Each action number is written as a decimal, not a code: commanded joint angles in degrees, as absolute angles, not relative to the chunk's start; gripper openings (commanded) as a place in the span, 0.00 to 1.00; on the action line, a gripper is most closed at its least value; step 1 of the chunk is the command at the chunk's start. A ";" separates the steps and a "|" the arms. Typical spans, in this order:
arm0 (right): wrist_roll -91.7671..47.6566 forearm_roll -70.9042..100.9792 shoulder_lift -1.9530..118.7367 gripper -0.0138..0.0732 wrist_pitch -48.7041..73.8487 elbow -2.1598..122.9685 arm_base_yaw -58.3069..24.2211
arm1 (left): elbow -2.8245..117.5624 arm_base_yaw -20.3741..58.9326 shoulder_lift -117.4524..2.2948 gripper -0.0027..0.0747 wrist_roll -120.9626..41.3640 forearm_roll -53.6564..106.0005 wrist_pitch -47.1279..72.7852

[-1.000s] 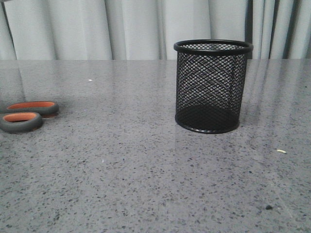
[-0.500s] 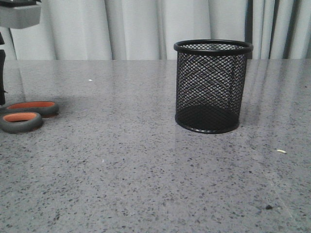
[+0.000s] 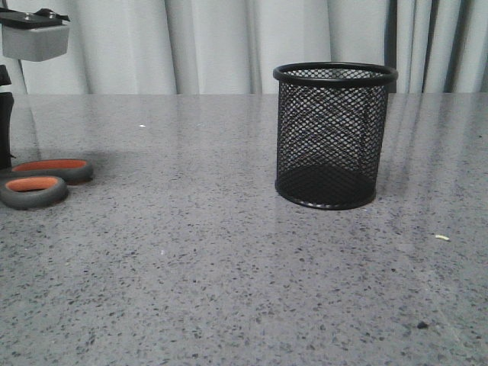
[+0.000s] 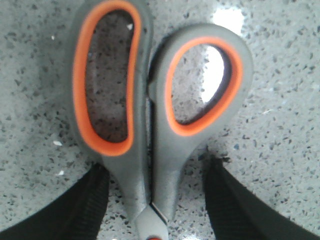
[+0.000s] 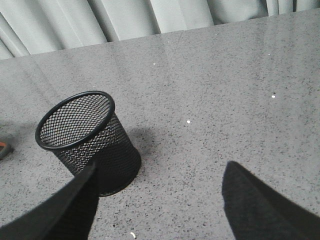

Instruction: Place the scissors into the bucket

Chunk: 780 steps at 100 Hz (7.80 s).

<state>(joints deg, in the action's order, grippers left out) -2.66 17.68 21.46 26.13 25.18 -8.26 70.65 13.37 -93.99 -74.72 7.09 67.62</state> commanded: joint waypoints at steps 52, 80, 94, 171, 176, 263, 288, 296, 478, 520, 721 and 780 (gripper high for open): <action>-10.44 33.74 22.40 0.69 25.64 29.46 -10.11 | 71.64 13.36 -79.75 0.09 -74.47 17.35 63.05; -33.62 65.60 26.20 0.69 32.15 38.91 -15.20 | 71.64 23.28 -66.10 0.09 -74.47 18.76 57.79; -33.62 68.22 33.27 0.69 39.18 44.16 -15.47 | 71.64 30.72 -62.60 0.09 -74.47 18.76 53.29; -33.90 65.14 61.51 0.69 33.35 57.27 -31.27 | 71.64 41.35 -62.52 0.09 -74.09 18.55 48.15; -33.90 65.14 62.66 0.69 33.36 58.17 -31.26 | 71.64 41.35 -62.52 0.09 -74.09 18.55 48.15; -33.15 65.78 71.67 0.09 45.25 73.90 -29.28 | 73.95 41.36 -53.98 0.51 -65.63 22.85 42.07; -26.17 51.73 72.05 0.09 61.08 84.75 -17.69 | 77.87 41.36 -41.39 0.39 -55.44 28.99 41.97; -23.02 44.34 72.98 0.09 70.96 90.90 -13.37 | 78.01 41.36 -36.88 0.20 -52.40 28.99 41.97; -12.82 13.16 86.31 0.56 74.10 118.71 -14.66 | 74.28 41.36 -27.53 0.01 -45.57 29.65 57.51; -16.45 17.24 53.83 0.10 65.41 85.98 -15.91 | 36.41 41.15 -14.13 0.01 -45.48 33.48 17.35; -19.92 16.69 1.58 0.10 37.28 33.14 -15.91 | 4.40 10.54 1.77 0.01 -8.55 -1.48 1.36; -19.92 16.69 1.58 0.10 37.28 33.14 -15.91 | -2.27 7.82 1.64 0.01 -8.04 0.00 16.31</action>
<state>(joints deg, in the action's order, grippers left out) -19.41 16.11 0.56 41.55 31.87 -15.82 0.00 7.84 0.17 -8.73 -0.32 18.86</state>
